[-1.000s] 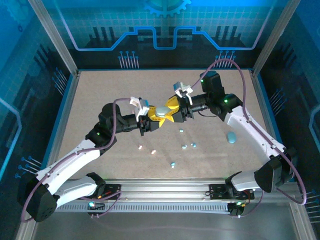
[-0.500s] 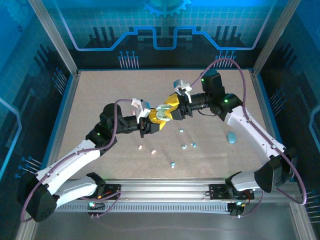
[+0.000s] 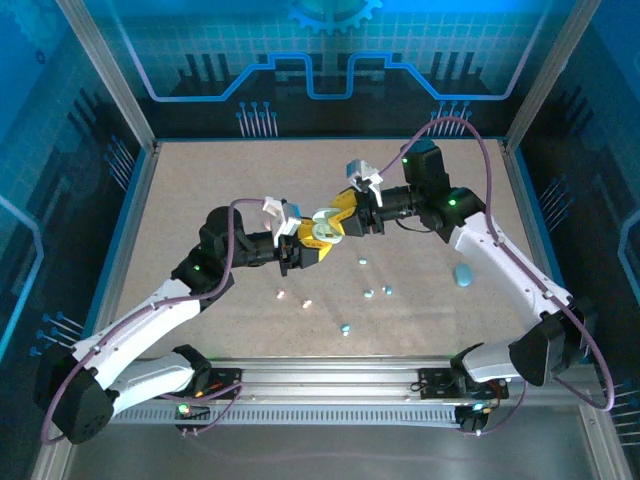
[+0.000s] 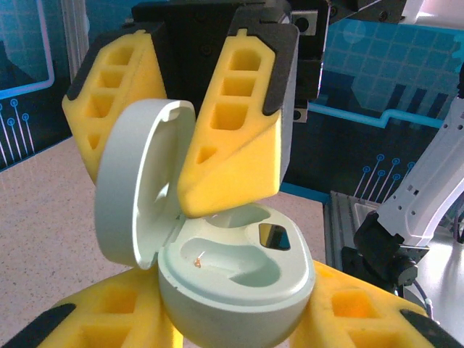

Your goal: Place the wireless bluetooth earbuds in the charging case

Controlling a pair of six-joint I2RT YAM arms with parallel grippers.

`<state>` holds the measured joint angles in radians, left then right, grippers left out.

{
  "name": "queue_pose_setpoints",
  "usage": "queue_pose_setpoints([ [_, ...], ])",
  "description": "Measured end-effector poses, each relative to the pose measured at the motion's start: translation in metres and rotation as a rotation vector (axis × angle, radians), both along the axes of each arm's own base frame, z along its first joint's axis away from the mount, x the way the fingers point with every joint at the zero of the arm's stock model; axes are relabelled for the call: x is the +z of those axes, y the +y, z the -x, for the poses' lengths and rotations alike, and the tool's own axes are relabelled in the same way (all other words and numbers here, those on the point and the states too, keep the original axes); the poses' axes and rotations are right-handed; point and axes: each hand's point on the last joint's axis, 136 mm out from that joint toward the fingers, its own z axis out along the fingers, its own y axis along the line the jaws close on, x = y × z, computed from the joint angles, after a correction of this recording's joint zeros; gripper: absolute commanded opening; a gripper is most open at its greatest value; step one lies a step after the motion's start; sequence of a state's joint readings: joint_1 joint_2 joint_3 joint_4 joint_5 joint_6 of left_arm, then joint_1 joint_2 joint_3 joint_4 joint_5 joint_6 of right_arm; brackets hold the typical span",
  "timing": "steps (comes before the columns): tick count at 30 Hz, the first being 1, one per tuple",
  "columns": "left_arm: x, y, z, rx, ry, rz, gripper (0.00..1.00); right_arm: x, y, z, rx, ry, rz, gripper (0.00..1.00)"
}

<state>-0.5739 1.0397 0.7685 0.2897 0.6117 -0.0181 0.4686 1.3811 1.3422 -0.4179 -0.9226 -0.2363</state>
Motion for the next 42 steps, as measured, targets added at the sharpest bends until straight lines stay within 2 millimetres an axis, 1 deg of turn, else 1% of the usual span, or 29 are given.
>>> queue_pose_setpoints([
  [4,-0.001,-0.001,0.001,-0.008,0.003,0.0,0.37,0.001,0.001,0.0,0.0,-0.008,-0.003,0.3],
  [5,-0.001,-0.001,0.001,-0.008,0.004,0.0,0.37,0.002,0.001,0.0,0.0,-0.011,-0.004,0.27],
  [9,-0.002,-0.001,0.0,-0.007,0.007,-0.002,0.38,0.003,0.001,-0.001,-0.002,-0.015,-0.009,0.22],
  [11,-0.002,-0.001,0.0,-0.007,0.008,-0.003,0.39,0.003,0.001,-0.001,-0.002,-0.015,-0.01,0.16],
  [12,-0.002,-0.001,0.0,-0.006,0.007,-0.002,0.4,0.003,0.001,-0.001,-0.003,-0.013,-0.01,0.16],
  [15,-0.001,-0.001,-0.001,-0.006,0.009,0.003,0.48,0.004,0.002,-0.001,-0.004,-0.018,-0.01,0.14],
  [16,0.0,-0.001,0.0,-0.006,0.007,0.005,0.52,0.004,0.002,-0.002,-0.008,-0.021,-0.008,0.14],
  [22,0.007,-0.005,0.0,-0.012,0.002,0.048,0.61,0.012,0.0,-0.003,-0.04,-0.065,-0.011,0.14],
  [26,0.006,-0.009,0.001,-0.023,0.01,0.05,0.63,0.017,-0.002,-0.002,-0.049,-0.093,-0.021,0.14],
  [31,0.007,-0.011,0.0,-0.016,0.002,0.057,0.66,0.013,-0.002,-0.004,-0.063,-0.095,-0.016,0.15],
  [34,0.009,-0.011,-0.002,-0.005,0.0,0.065,0.66,0.009,-0.001,-0.004,-0.066,-0.091,-0.01,0.15],
  [36,0.009,-0.01,-0.003,0.002,0.004,0.066,0.65,0.009,-0.001,-0.004,-0.066,-0.094,-0.01,0.15],
  [42,0.01,-0.01,-0.004,0.013,0.006,0.072,0.55,0.011,-0.002,-0.003,-0.067,-0.101,-0.014,0.15],
])
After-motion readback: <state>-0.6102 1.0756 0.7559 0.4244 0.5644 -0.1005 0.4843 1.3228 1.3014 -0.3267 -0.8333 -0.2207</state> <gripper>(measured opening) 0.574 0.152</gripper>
